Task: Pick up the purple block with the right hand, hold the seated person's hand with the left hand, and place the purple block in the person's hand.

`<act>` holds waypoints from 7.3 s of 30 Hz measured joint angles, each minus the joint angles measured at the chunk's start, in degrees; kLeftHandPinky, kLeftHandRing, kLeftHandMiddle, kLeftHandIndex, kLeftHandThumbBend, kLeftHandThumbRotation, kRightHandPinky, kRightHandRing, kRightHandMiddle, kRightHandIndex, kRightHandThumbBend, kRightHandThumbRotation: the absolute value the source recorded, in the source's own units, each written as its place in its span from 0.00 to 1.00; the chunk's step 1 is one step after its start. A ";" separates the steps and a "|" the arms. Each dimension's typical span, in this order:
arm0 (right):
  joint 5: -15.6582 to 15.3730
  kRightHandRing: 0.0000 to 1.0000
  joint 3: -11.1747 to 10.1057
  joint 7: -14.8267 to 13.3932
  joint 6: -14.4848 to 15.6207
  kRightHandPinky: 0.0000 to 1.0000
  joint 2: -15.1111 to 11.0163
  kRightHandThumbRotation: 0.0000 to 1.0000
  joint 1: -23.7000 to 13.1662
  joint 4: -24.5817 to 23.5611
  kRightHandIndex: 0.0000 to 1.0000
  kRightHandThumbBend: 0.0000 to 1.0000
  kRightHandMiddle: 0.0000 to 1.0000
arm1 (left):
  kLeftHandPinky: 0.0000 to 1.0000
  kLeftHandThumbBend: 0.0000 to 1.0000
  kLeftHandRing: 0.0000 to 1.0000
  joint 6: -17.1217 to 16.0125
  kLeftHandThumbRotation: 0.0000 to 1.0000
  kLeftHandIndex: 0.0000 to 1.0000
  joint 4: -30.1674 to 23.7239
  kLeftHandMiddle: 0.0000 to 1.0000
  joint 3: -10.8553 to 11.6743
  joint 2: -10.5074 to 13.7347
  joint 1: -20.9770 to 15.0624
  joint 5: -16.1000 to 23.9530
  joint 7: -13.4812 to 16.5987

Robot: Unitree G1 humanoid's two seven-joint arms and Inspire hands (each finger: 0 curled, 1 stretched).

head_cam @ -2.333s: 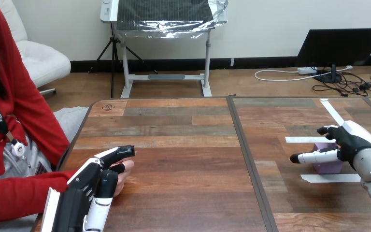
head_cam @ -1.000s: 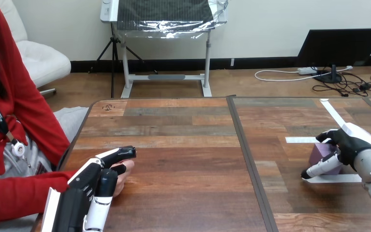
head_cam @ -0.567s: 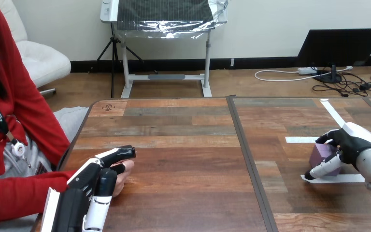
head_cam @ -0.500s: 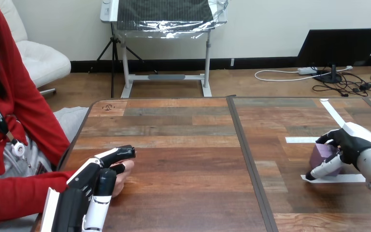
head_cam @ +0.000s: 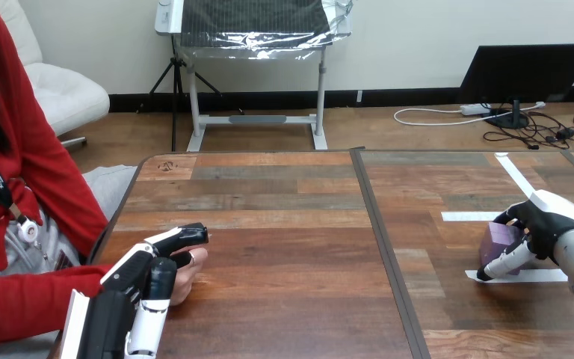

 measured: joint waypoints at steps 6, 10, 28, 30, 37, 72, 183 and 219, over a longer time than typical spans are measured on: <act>-0.09 0.68 0.16 0.37 -0.01 0.62 0.00 0.00 0.02 0.01 0.75 0.71 0.74 | 0.75 0.42 0.81 -0.58 0.95 0.66 0.00 0.77 -0.01 0.01 0.00 -0.05 0.08; -0.18 0.67 0.61 0.52 0.00 0.61 0.00 0.00 0.04 0.05 0.74 0.70 0.73 | 0.75 0.43 0.81 -0.61 0.95 0.66 0.00 0.77 -0.03 0.01 0.00 -0.09 0.08; -0.15 0.64 0.99 0.61 -0.03 0.58 -0.01 0.00 0.04 0.09 0.68 0.66 0.69 | 0.75 0.43 0.81 -0.71 0.95 0.66 0.00 0.78 -0.01 0.01 0.00 -0.36 0.05; -0.18 0.65 1.06 0.61 -0.05 0.58 -0.01 0.00 0.04 0.09 0.68 0.66 0.68 | 0.75 0.43 0.81 -0.72 0.95 0.66 0.00 0.78 -0.01 0.01 0.00 -0.34 0.05; -0.41 0.66 1.29 0.61 -0.09 0.59 -0.01 0.00 0.04 0.09 0.67 0.65 0.69 | 0.75 0.43 0.81 -0.72 0.95 0.66 0.00 0.77 -0.01 0.01 0.01 -0.33 0.06; 1.66 0.49 0.43 -0.46 -0.54 0.44 0.01 0.00 0.30 0.10 0.55 0.71 0.54 | 0.74 0.45 0.81 -0.66 0.95 0.65 -0.01 0.77 -0.05 0.01 0.02 -0.31 0.02; 3.17 0.51 -0.26 -2.49 -4.65 0.47 2.51 0.00 0.28 0.10 0.54 0.75 0.54 | 0.61 1.00 0.72 14.39 0.23 0.71 -6.30 0.74 20.98 14.65 -9.21 44.59 2.66; 3.18 0.51 -0.67 -2.50 -5.05 0.48 2.50 0.00 0.28 0.10 0.54 0.75 0.54 | 0.69 1.00 0.75 21.47 0.13 0.74 6.55 0.76 14.80 22.01 -16.51 48.97 0.65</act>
